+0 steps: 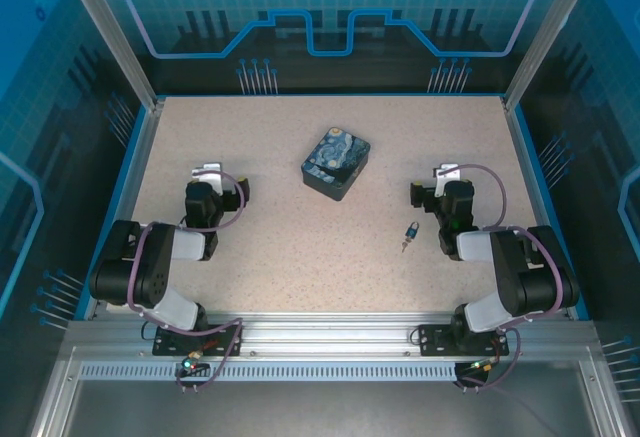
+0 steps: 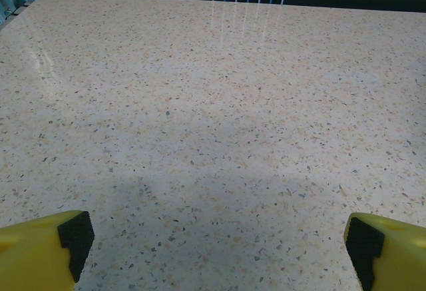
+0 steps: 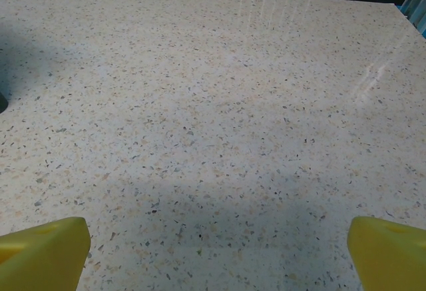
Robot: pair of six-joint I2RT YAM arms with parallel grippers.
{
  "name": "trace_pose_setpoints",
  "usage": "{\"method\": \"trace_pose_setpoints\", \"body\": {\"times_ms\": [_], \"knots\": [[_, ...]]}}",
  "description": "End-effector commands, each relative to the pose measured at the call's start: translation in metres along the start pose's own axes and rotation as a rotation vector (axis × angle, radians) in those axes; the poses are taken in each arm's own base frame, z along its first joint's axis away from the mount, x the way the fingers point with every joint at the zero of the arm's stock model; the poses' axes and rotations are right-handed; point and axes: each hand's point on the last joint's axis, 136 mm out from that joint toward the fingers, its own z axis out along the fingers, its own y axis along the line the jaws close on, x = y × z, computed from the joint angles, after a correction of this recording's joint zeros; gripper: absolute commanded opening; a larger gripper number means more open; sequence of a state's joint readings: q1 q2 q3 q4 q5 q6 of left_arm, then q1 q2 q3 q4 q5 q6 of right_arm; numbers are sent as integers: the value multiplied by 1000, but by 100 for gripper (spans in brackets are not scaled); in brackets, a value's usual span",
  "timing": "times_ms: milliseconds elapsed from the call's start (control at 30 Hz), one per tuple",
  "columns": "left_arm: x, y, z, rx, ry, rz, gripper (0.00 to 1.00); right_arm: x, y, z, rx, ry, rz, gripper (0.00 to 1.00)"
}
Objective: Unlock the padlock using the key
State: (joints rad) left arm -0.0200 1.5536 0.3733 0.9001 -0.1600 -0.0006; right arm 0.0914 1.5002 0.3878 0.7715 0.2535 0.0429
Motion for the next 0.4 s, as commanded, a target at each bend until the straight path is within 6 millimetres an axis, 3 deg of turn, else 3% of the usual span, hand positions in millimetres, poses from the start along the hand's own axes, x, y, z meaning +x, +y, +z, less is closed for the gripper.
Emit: {"method": "trace_pose_setpoints", "body": {"times_ms": [0,167,267,367], "knots": [[-10,-1,0,1,-32,-6,99,-15,1,2,8,-45,-8,100],[-9,-1,1,0,-31,-7,99,-15,1,3,-4,-40,-3,100],[-9,-1,1,1,-31,-7,99,-15,23,5,-173,-21,-38,100],[-9,-1,0,1,-31,-7,99,-16,22,4,-175,-29,-37,100]]}}
